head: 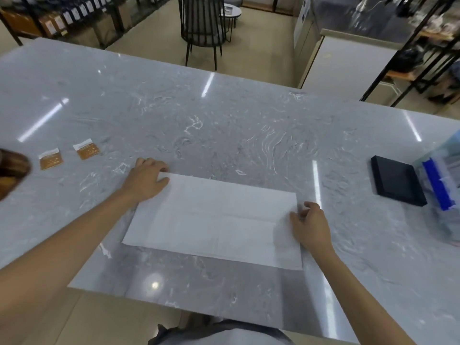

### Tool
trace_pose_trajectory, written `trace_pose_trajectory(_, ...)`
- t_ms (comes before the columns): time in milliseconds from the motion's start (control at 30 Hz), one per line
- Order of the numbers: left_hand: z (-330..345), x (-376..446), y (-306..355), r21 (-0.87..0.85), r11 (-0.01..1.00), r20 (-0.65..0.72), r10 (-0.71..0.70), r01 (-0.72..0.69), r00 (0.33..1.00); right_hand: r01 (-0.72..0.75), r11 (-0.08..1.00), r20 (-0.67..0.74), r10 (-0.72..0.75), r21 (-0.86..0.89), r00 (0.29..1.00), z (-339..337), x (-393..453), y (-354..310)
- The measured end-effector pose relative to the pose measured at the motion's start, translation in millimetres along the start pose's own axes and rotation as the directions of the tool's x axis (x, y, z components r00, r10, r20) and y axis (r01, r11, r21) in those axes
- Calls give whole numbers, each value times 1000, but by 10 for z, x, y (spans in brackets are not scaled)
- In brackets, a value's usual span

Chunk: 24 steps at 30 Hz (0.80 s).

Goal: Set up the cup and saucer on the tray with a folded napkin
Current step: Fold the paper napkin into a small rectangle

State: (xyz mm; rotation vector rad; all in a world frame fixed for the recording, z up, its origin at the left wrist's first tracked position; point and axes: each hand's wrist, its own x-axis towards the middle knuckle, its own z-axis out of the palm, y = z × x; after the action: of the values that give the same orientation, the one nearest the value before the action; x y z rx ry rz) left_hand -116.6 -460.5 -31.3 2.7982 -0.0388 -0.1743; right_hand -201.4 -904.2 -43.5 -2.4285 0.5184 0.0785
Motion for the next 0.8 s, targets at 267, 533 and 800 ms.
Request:
trace_pose_trajectory(267, -254, 119, -295, -151, 982, 33, 123, -117, 992, -201, 979, 78, 197, 44, 977, -52, 377, -225)
trace_pose_trajectory(533, -308, -162, -536, -260, 966, 71, 26, -7, 997, -135, 990, 180, 139, -33, 974, -19, 720, -560)
trace_pose_trajectory(800, -205, -1060, -642, -328, 936, 106, -93, 123, 990, 212, 952, 282, -146, -221, 948, 533, 1627, -1861)
